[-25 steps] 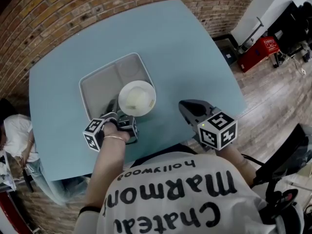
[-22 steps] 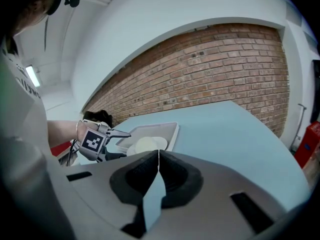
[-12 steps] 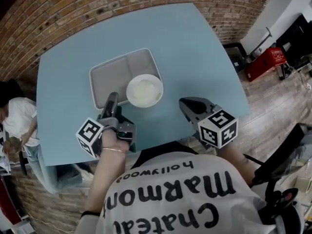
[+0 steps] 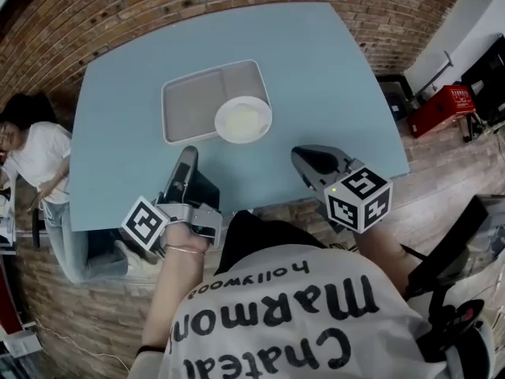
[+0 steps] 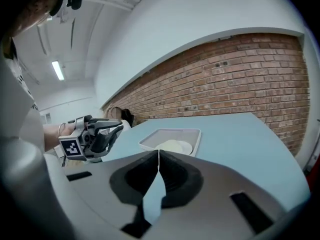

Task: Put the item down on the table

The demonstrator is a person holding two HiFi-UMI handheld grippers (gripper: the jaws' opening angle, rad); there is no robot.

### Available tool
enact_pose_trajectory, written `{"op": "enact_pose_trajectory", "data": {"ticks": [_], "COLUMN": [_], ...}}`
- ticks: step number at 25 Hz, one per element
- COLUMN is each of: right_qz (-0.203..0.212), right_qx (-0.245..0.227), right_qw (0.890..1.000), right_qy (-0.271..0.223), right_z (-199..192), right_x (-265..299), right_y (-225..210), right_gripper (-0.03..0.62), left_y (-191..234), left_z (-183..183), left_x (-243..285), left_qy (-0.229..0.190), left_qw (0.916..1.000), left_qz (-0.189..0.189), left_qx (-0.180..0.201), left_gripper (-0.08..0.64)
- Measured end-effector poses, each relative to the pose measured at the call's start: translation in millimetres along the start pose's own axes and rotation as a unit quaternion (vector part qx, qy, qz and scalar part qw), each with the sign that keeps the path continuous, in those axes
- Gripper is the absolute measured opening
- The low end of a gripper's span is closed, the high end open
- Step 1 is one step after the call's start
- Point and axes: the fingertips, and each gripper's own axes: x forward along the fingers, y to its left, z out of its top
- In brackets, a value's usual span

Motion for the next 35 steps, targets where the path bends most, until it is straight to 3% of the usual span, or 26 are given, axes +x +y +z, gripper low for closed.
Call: {"op": "enact_pose_trajectory", "data": {"ticks": [3, 6, 8, 9, 10, 11, 13, 15, 17, 21, 23, 28, 35], "right_qz": [0.014, 0.03, 0.037, 0.04, 0.043, 0.045, 0.046, 0.047, 0.053, 0.054, 0.05, 0.034, 0.013], "right_qx": [-0.002, 0.0, 0.003, 0.004, 0.004, 0.0, -0.011, -0.019, -0.026, -0.047, -0.062, -0.066, -0.052], "right_qw": [1.0, 1.0, 0.999, 0.999, 0.999, 0.999, 0.999, 0.998, 0.998, 0.997, 0.997, 0.997, 0.998], "right_qy": [0.001, 0.008, 0.007, 0.003, -0.004, -0.011, -0.023, -0.03, -0.034, -0.028, -0.022, -0.017, -0.018], "right_z": [-7.9, -13.5, -12.6, -10.1, -6.4, -2.1, 5.9, 11.5, 16.1, 18.0, 15.5, 5.1, 8.8], "right_x": [-2.3, -1.0, 0.0, 0.9, 2.2, 3.5, 5.7, 5.2, 3.9, 7.9, 12.0, 14.8, 8.8], "right_y": [15.7, 31.1, 39.2, 43.3, 47.8, 52.6, 61.4, 69.6, 78.0, 92.7, 97.8, 100.8, 87.0], "right_gripper": [0.012, 0.012, 0.012, 0.012, 0.012, 0.012, 0.012, 0.012, 0.012, 0.012, 0.012, 0.011, 0.011], "left_y": [-9.9, -27.0, -40.4, -47.7, -55.7, -63.3, -72.9, -75.5, -78.2, -73.6, -65.5, -49.2, -51.5], "left_z": [-8.2, -23.6, -32.9, -36.1, -38.4, -40.2, -43.4, -48.3, -52.0, -53.0, -48.6, -43.4, -48.2], "left_x": [-15.7, -22.0, -25.6, -28.9, -33.2, -38.2, -49.4, -61.5, -73.9, -100.2, -107.3, -117.1, -111.5], "left_qy": [0.007, 0.048, 0.081, 0.097, 0.114, 0.128, 0.147, 0.172, 0.198, 0.246, 0.26, 0.263, 0.271], "left_qw": [0.9993, 0.9951, 0.987, 0.9785, 0.9649, 0.946, 0.8999, 0.859, 0.8357, 0.8005, 0.7948, 0.8009, 0.7906], "left_qz": [-0.035, -0.077, -0.109, -0.127, -0.146, -0.164, -0.184, -0.189, -0.19, -0.183, -0.172, -0.158, -0.172], "left_qx": [0.01, 0.038, 0.087, 0.13, 0.186, 0.249, 0.367, 0.444, 0.476, 0.515, 0.52, 0.514, 0.522], "left_gripper": [0.028, 0.017, 0.012, 0.012, 0.012, 0.012, 0.012, 0.013, 0.012, 0.012, 0.012, 0.012, 0.012]}}
